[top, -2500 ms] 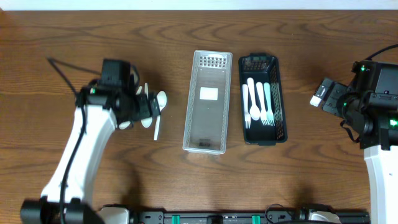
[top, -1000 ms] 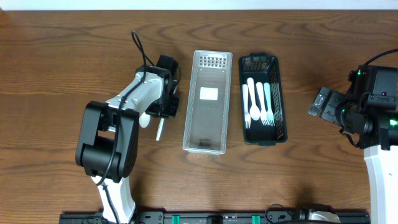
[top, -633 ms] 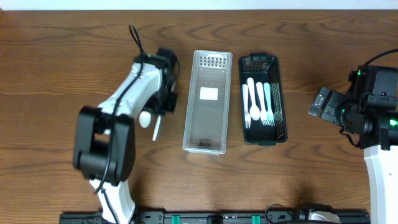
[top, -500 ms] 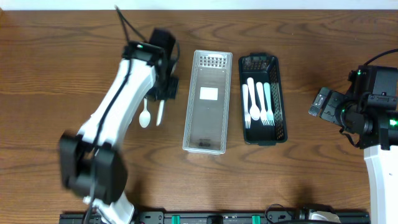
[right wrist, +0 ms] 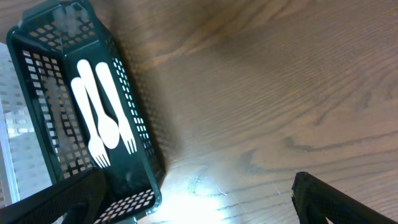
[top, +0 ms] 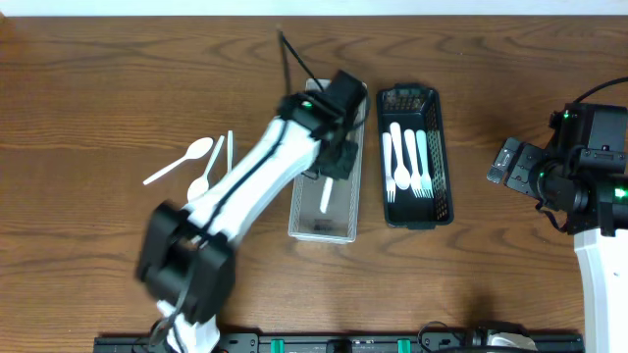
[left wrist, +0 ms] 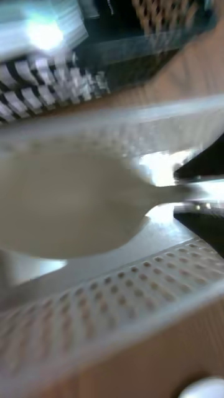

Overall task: Pack container
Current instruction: 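Carry the spoon into the clear tray and release it, then grasp a second white spoon with the left gripper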

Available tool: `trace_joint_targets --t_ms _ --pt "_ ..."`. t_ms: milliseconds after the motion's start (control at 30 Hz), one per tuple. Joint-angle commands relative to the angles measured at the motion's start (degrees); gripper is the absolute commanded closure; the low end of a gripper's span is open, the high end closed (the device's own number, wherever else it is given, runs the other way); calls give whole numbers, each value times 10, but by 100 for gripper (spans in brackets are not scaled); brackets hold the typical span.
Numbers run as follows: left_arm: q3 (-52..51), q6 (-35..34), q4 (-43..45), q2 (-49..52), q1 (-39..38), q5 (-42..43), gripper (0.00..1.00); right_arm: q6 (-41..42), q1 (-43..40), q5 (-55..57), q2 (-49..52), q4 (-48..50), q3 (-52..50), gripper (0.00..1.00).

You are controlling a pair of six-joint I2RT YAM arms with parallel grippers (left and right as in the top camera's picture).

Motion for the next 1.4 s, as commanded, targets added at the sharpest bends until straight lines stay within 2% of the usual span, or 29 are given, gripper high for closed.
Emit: trace_joint_targets --t_ms 0,33,133,267,367,500,733,833,1233,1367 --pt "2 -23 -8 7 3 2 42 -5 -3 5 2 0 -3 1" --pt "10 -23 -21 2 8 2 35 -5 -3 5 2 0 -3 1" --pt "41 -23 -64 -22 29 2 26 -5 -3 7 2 0 -3 1" --pt "65 -23 -103 -76 73 -32 21 -5 -3 19 2 -1 -3 1" --pt "64 -11 -120 -100 114 -98 16 -5 -3 19 2 -1 -3 1" --pt "40 24 -123 -86 174 -125 15 -4 -3 19 2 0 -3 1" --pt "6 27 -95 -5 259 -124 16 -5 -3 19 2 -1 -3 1" --pt "6 79 -87 28 280 -86 16 -5 -3 19 2 0 -3 1" --pt "0 79 -48 112 300 -16 16 -5 -3 19 2 -1 -3 1" --pt "-17 79 -38 121 300 -16 25 -5 -3 26 2 -2 -3 1"
